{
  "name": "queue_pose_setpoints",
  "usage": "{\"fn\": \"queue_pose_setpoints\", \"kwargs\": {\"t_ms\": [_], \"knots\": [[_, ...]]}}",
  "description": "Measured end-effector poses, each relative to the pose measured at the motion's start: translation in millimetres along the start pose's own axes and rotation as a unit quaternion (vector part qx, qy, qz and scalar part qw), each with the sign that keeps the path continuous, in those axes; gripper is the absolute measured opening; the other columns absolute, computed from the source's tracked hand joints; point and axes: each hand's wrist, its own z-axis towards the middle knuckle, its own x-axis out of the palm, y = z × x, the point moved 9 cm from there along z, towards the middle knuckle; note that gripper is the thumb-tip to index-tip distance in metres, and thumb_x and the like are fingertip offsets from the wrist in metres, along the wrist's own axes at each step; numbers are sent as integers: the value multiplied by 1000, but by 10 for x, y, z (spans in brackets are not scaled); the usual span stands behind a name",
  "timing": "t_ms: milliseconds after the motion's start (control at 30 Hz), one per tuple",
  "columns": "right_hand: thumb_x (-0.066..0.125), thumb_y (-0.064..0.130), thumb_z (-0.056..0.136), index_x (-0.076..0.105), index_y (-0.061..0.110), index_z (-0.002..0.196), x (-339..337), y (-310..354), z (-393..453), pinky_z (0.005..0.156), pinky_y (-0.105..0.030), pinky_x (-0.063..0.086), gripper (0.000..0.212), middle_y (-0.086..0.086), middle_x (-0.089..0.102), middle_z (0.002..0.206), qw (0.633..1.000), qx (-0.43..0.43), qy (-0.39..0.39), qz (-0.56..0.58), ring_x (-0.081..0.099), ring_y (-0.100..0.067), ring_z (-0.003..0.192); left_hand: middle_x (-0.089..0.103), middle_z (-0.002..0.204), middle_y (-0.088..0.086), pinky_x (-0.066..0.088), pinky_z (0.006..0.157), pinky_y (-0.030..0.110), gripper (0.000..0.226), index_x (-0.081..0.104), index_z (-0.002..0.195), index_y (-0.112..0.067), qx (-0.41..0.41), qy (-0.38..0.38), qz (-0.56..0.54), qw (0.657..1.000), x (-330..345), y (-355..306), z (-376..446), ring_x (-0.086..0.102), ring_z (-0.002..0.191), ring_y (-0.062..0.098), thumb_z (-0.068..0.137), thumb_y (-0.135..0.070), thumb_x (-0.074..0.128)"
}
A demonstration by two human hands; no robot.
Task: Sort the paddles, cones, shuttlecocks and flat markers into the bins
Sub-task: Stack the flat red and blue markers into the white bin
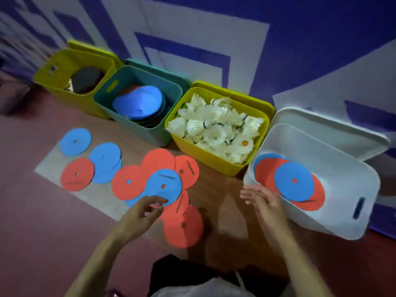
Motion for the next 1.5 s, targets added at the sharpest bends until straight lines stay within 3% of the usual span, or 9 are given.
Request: {"fn": "queue_pose_setpoints", "kwargs": {"t_ms": [233, 333, 433, 533, 633, 833, 1033, 1267, 1500], "knots": [[52, 17, 97, 76, 34, 105, 1263, -1081, 31, 91, -31, 56, 30, 21, 60, 101, 898, 149, 239, -340, 62, 4, 83, 69, 89, -18, 54, 82, 33, 27, 68, 99, -46, -75, 54, -86, 992, 616, 1431, 142, 63, 81, -1, 76, -40, 56], [53, 21, 96, 77, 34, 101, 1581, -1410, -96, 79, -35, 62, 28, 5, 43, 101, 891, 240, 211, -321, 59, -6, 75, 61, 73, -1, 49, 79, 38, 38, 66, 105, -59, -116, 61, -151, 980, 852, 1580, 397, 54, 70, 11, 70, -46, 59], [56, 26, 95, 76, 34, 103, 1818, -1590, -133, 78, -30, 59, 23, 0, 33, 118, 900, 267, 158, -305, 61, -13, 94, 70, 104, 0, 41, 110, 46, 39, 62, 108, -65, -200, 59, -195, 958, 999, 1784, 564, 53, 113, 22, 69, -59, 60], [57, 29, 92, 77, 28, 102, 1899, -1630, -102, 78, -33, 54, 23, -14, 64, 119, 900, 252, 139, -329, 64, -22, 95, 62, 129, 4, 38, 113, 42, 48, 67, 112, -54, -247, 25, -230, 941, 986, 1840, 606, 42, 132, 25, 65, -57, 61], [56, 18, 95, 71, 2, 112, 1947, -1525, -91, 83, -33, 50, 27, -14, 70, 118, 901, 238, 166, -323, 66, -19, 102, 68, 120, 6, 47, 106, 43, 43, 72, 100, -52, -272, -7, -284, 919, 1060, 2064, 698, 57, 120, 24, 57, -54, 64], [53, 19, 91, 75, 30, 101, 1701, -1137, -69, 91, -18, 45, 27, 12, 71, 114, 894, 164, 166, -382, 64, -7, 108, 71, 84, 8, 52, 89, 40, 24, 68, 72, -16, -283, -43, -250, 925, 935, 1661, 796, 64, 92, 30, 71, -38, 58], [48, 17, 100, 70, 20, 120, 1137, -938, -115, 87, -10, 34, 30, 9, 59, 121, 912, 143, 131, -360, 55, -8, 121, 62, 101, -11, 49, 96, 36, 89, 63, 96, -34, -320, 9, -73, 945, 1479, 2534, 1358, 58, 105, 21, 39, -102, 51], [48, 15, 100, 69, 22, 120, 568, -925, -241, 90, -17, 40, 31, 1, 60, 132, 928, 142, 82, -335, 57, -13, 120, 73, 100, 18, 57, 83, 46, 6, 75, 80, -18, -282, -136, -243, 918, 785, 1568, 772, 67, 95, 36, 78, -17, 81], [48, 15, 101, 69, 24, 121, 248, -940, -338, 98, -23, 41, 30, 4, 62, 130, 939, 148, 58, -305, 54, -13, 123, 72, 107, 12, 53, 94, 40, 29, 76, 100, -5, -205, -93, -236, 945, 778, 1057, 735, 66, 101, 27, 73, 6, 80]]}}
